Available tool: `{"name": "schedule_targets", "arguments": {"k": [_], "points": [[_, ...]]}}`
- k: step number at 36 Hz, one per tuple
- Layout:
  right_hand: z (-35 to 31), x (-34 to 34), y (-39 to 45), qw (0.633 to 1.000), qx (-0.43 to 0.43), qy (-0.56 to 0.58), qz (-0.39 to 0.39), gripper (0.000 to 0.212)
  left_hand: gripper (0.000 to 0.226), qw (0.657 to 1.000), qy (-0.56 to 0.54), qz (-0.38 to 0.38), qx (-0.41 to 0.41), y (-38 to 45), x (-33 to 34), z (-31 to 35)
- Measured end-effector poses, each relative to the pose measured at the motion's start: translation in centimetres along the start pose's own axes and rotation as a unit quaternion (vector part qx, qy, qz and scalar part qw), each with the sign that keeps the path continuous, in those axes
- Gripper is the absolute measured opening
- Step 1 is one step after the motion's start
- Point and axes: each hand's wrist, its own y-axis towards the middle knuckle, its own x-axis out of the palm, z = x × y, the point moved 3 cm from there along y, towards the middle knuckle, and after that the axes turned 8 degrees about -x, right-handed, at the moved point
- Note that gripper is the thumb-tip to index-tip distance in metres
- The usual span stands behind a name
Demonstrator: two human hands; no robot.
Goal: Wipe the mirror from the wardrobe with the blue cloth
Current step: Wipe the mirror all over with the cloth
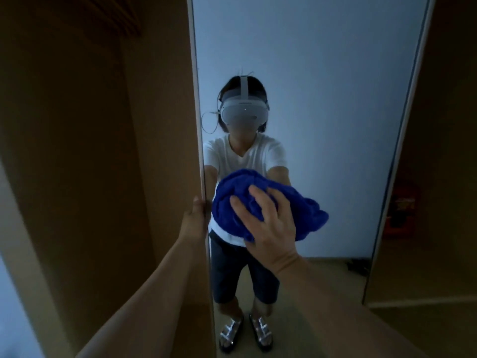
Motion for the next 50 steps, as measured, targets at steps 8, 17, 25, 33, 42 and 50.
{"name": "schedule_targets", "arguments": {"k": [8, 17, 25, 33, 42, 50], "points": [[-1.1, -0.7, -0.5, 0.993, -0.060, 0.018, -0.099, 0.049, 0.049, 0.998, -0.011, -0.051, 0.029, 0.5, -0.3, -0.6], [0.6, -2.0, 4.8, 0.996, 0.046, -0.020, -0.071, 0.055, 0.057, 0.994, 0.062, -0.025, -0.088, -1.8, -0.4, -8.7], [-4.6, 1.6, -6.3, 0.996, -0.037, -0.012, -0.074, 0.056, 0.034, 0.998, -0.062, -0.023, 0.004, -2.4, 0.5, -10.2], [-7.6, 2.9, -11.8, 0.999, -0.043, -0.002, -0.025, 0.053, 0.032, 0.973, -0.217, -0.077, -0.024, -3.2, 0.7, -11.5], [-10.8, 3.4, -16.9, 0.998, -0.061, -0.002, -0.002, 0.043, 0.029, 0.983, -0.149, -0.096, 0.045, -2.6, 0.1, -13.3], [-12.2, 4.5, -20.9, 0.995, -0.097, -0.014, -0.023, 0.045, 0.047, 0.990, -0.081, -0.040, 0.105, -2.0, 0.8, -13.0]]}}
